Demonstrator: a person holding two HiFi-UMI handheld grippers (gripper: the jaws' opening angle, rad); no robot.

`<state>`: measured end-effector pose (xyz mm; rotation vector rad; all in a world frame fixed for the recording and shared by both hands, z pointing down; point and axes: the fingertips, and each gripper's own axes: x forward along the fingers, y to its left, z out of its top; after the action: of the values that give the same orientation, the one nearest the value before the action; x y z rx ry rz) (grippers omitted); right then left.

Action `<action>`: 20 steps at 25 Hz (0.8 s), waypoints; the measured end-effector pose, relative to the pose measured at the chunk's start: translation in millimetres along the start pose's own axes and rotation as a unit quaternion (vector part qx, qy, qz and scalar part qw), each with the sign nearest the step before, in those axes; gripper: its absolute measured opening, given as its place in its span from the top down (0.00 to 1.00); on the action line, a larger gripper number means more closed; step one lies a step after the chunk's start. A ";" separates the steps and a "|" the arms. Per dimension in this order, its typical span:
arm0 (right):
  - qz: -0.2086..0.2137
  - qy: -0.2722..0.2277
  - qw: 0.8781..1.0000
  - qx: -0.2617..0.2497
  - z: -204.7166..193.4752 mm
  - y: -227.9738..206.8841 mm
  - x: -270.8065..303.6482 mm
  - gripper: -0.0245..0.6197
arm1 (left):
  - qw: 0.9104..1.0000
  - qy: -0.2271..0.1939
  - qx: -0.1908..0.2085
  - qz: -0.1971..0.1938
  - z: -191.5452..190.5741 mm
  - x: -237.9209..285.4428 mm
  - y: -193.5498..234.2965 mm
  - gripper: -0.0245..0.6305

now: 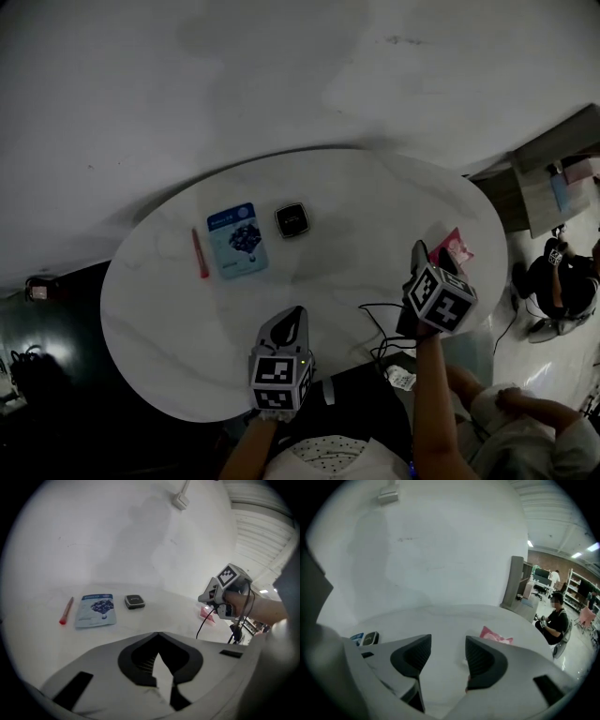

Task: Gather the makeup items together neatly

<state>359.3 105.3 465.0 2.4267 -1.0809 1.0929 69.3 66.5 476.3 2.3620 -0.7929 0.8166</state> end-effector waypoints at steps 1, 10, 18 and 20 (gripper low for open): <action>-0.008 -0.002 1.000 0.006 -0.3 -10.0 -1.4 0.57 | 1.000 0.002 0.005 -0.004 0.8 2.1 -5.8 0.93; -0.070 0.004 0.996 0.051 -18.1 -84.6 -1.9 0.57 | 0.998 0.024 0.041 -0.039 2.0 20.5 -50.9 0.93; -0.092 0.024 0.993 0.076 -32.1 -116.5 16.6 0.66 | 0.997 0.042 0.059 -0.039 -1.7 31.1 -65.9 0.93; -0.090 0.031 0.992 0.079 -35.3 -119.6 20.6 0.70 | 0.996 0.044 0.060 -0.039 -2.5 33.4 -68.5 0.93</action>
<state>436.3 194.3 510.8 2.5336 -0.7655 1.2233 135.5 104.0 482.0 2.4254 -0.6286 0.9521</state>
